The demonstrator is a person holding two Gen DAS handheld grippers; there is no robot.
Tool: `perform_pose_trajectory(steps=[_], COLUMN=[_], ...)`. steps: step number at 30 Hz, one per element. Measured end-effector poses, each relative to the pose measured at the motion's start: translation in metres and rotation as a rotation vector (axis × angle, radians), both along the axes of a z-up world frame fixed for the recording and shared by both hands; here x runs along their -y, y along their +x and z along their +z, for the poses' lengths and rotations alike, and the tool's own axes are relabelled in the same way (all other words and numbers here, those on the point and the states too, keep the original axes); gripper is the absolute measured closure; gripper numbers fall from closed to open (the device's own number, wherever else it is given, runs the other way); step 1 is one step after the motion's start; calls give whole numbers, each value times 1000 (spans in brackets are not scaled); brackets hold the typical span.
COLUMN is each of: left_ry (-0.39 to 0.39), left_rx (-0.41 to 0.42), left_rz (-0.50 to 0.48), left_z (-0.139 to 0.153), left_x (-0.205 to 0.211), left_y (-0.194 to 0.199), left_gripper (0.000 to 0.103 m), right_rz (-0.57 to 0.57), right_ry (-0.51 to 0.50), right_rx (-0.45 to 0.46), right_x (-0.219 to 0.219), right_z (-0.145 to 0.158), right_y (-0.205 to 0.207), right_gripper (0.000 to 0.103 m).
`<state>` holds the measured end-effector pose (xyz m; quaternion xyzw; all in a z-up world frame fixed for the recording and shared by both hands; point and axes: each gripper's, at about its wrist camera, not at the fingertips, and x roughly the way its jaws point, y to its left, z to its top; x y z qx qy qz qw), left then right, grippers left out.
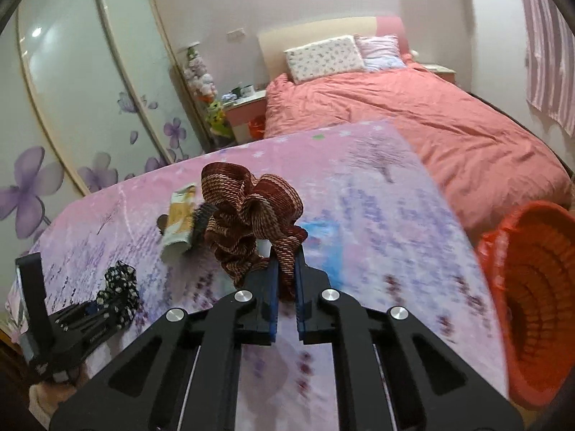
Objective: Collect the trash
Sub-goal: 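Grasp the brown scrunchie with the right tool and lift it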
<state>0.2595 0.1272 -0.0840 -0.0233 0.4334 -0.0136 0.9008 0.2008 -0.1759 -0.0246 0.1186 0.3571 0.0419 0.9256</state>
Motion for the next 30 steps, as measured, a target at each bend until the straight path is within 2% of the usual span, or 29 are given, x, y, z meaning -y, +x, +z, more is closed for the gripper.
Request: perform_pose_trajectory(steps=[5, 7, 9, 10, 11, 13, 16, 25, 27, 30], left_ry=[6, 10, 14, 13, 12, 13, 13, 12, 12, 12], left_rx=[0, -1, -1, -1, -1, -1, -1, -1, -1, -1], left_rz=[-2, -3, -3, -3, -3, -3, -3, -3, -3, -3], left_z=[0, 0, 0, 0, 0, 0, 0, 0, 0, 0], left_x=[1, 2, 3, 3, 3, 3, 3, 3, 3, 3], left_y=[1, 2, 3, 3, 3, 3, 3, 3, 3, 3], left_gripper=[74, 74, 74, 74, 74, 74, 74, 74, 74, 74], right_rz=[-34, -41, -48, -48, -41, -35, -25, -87, -81, -59], right_ry=[28, -3, -40, -53, -63, -79, -103, -143, -145, -132], right_rx=[-128, -178, -174, -164, -143, -102, -95, -189, -206, -205], right_x=[35, 39, 40, 38, 35, 29, 19, 30, 28, 22], right_z=[-18, -29, -32, -32, -31, -27, -26, -48, -51, -51], right_y=[-13, -14, -16, -17, -19, -22, -14, 19, 25, 26], right_gripper=[95, 94, 90, 76, 51, 29, 26, 26, 33, 57])
